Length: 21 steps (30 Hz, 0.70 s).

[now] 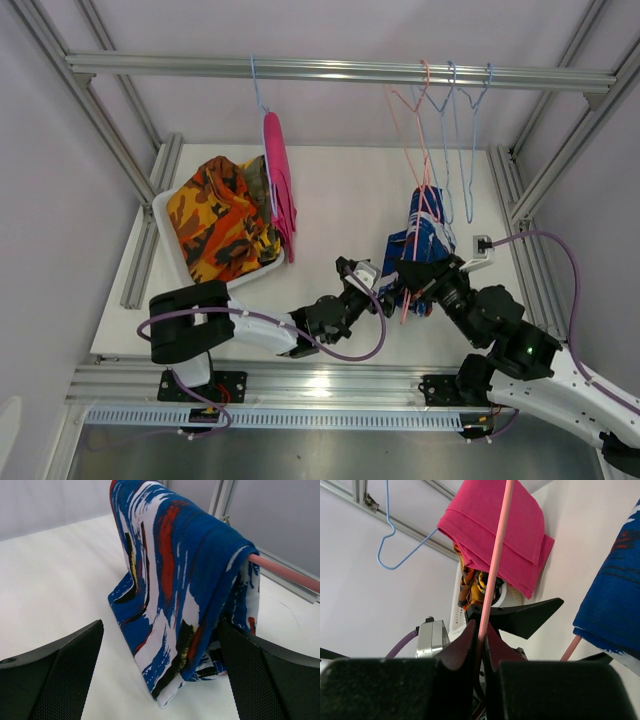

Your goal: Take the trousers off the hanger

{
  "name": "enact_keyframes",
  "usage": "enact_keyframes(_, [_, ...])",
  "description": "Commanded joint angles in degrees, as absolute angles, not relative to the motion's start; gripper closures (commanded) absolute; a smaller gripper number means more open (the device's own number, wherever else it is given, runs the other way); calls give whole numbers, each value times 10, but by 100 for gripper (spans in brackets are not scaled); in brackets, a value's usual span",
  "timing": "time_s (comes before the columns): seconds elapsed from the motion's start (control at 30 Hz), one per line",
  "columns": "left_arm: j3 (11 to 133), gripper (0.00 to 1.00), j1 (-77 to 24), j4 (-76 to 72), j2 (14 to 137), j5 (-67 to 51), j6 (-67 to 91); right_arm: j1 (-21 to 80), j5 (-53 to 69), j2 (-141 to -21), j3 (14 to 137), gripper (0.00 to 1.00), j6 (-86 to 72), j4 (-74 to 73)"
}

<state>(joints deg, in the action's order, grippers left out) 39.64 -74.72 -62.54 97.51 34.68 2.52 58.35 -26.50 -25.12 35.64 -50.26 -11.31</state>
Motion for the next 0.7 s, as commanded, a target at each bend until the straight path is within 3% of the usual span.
enact_keyframes(0.0, [412, 0, -744, -675, 977, 313, 34, 582, -257, -252, 366, 100, -487, -43])
enact_keyframes(0.43, [471, 1, -726, -657, 1024, 318, 28, 574, -229, -271, 367, 100, -491, -23])
enact_keyframes(0.67, [485, 7, -693, -647, 1043, 310, 44, 574, -210, -264, 368, 100, -504, -15])
